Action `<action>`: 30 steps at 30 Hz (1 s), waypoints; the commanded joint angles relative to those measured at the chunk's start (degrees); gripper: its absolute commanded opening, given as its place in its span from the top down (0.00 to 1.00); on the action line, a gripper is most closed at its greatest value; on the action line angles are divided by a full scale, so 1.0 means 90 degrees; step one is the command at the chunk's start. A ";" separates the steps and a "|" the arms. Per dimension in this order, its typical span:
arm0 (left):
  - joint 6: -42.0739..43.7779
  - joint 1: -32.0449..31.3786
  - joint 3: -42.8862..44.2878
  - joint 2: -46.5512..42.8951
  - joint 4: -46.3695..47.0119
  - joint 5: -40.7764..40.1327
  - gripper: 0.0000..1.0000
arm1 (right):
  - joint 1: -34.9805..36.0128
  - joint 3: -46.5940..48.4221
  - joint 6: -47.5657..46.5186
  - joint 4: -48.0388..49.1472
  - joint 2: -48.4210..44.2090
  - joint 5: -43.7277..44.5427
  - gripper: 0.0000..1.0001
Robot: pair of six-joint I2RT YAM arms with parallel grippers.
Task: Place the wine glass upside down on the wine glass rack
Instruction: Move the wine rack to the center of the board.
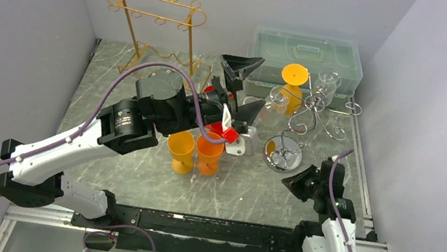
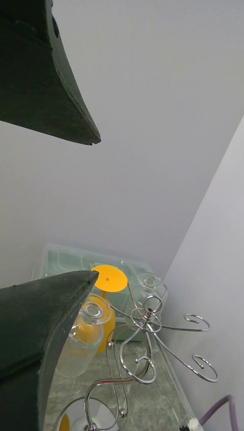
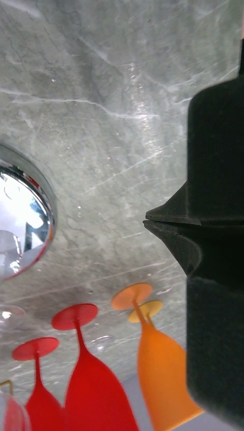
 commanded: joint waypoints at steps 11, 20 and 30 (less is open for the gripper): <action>0.0071 0.0011 0.0002 -0.0197 0.0111 -0.0130 0.01 | 0.0359 -0.1660 0.2499 0.2773 0.0410 0.1561 1.00; 0.0084 0.0011 0.0025 -0.0208 -0.0051 -0.0095 0.01 | 0.0368 -0.2155 0.2821 0.4521 0.1587 0.1894 1.00; 0.0015 0.0007 -0.0015 -0.0214 -0.0118 -0.0125 0.01 | 0.0904 -0.1886 0.2809 0.6084 0.3503 0.1779 1.00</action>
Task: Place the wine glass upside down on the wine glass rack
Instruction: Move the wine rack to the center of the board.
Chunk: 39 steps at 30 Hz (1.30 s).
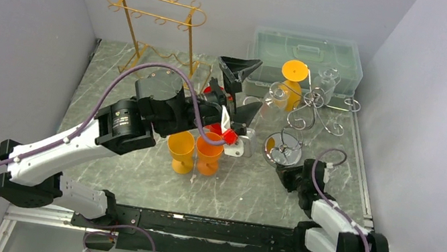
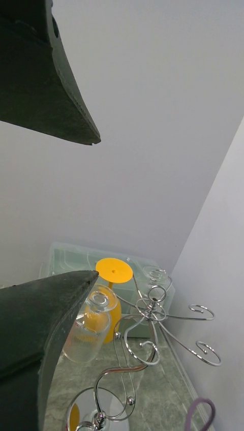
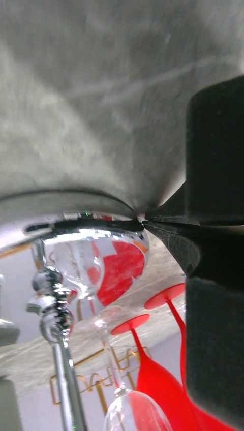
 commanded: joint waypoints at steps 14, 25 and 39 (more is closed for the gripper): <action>-0.0078 0.0006 0.0106 -0.0074 0.0017 -0.0137 0.00 | 0.0385 0.0914 -0.0677 0.1341 0.2219 -0.0484 1.00; -0.0105 0.0012 0.0073 -0.0141 -0.0050 -0.0119 0.00 | -0.0925 0.0976 -0.1437 -0.1510 -0.0365 -0.0266 1.00; -0.0106 0.0012 0.0232 -0.0070 -0.0131 -0.0080 0.01 | -0.1578 0.1243 -0.1567 -0.0245 0.1427 -0.1326 1.00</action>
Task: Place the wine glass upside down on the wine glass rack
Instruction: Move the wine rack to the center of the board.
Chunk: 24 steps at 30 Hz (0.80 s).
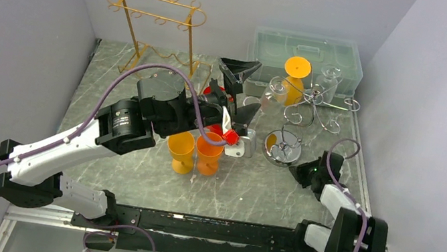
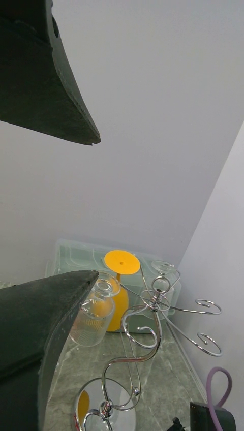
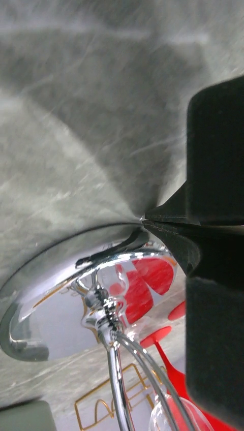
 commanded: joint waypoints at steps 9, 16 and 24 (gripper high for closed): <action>-0.0091 0.0012 0.0266 0.0006 0.0070 -0.0002 0.00 | 0.0540 0.0223 0.0316 0.1273 0.1102 -0.0314 1.00; -0.0077 0.0011 0.0284 0.0011 0.0043 -0.0027 0.01 | 0.0972 0.0436 0.0491 0.1697 0.1758 -0.0308 1.00; -0.0086 0.0009 0.0273 0.0008 -0.0030 -0.0144 0.01 | 0.1004 0.0691 0.0367 0.1723 0.1916 -0.0392 1.00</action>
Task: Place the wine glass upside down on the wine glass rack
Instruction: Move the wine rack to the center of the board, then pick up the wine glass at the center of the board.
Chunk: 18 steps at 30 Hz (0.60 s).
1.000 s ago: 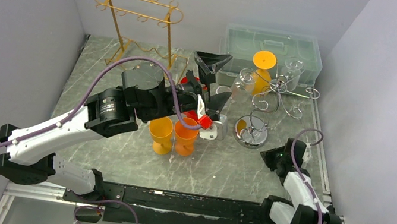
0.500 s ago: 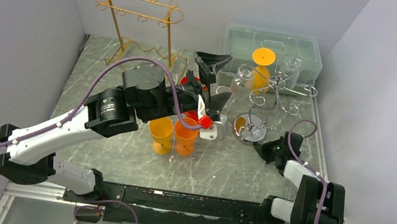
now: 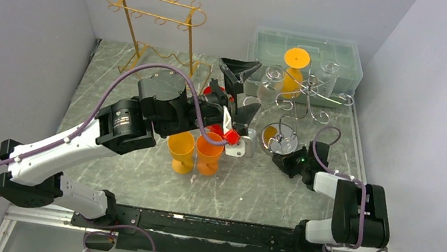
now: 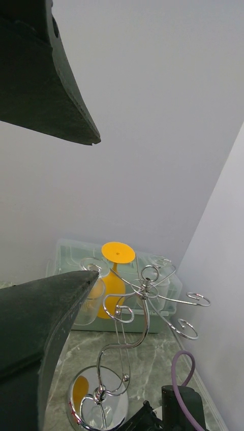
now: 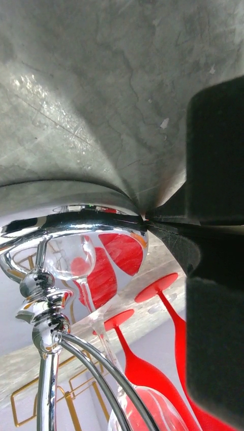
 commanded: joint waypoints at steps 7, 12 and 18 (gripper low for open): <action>-0.0769 0.0391 0.0561 0.0154 -0.0838 -0.0632 0.01 | 0.1099 0.0287 -0.0438 -0.1199 -0.1767 0.1275 1.00; -0.1713 0.1390 0.1073 0.0337 -0.1793 -0.0488 0.01 | 0.2032 0.0113 -0.0407 -0.2837 -0.3846 0.2320 1.00; -0.2292 0.2362 0.0947 0.0280 -0.2639 -0.0326 0.01 | 0.3123 -0.0138 -0.0425 -0.3800 -0.5091 0.2938 1.00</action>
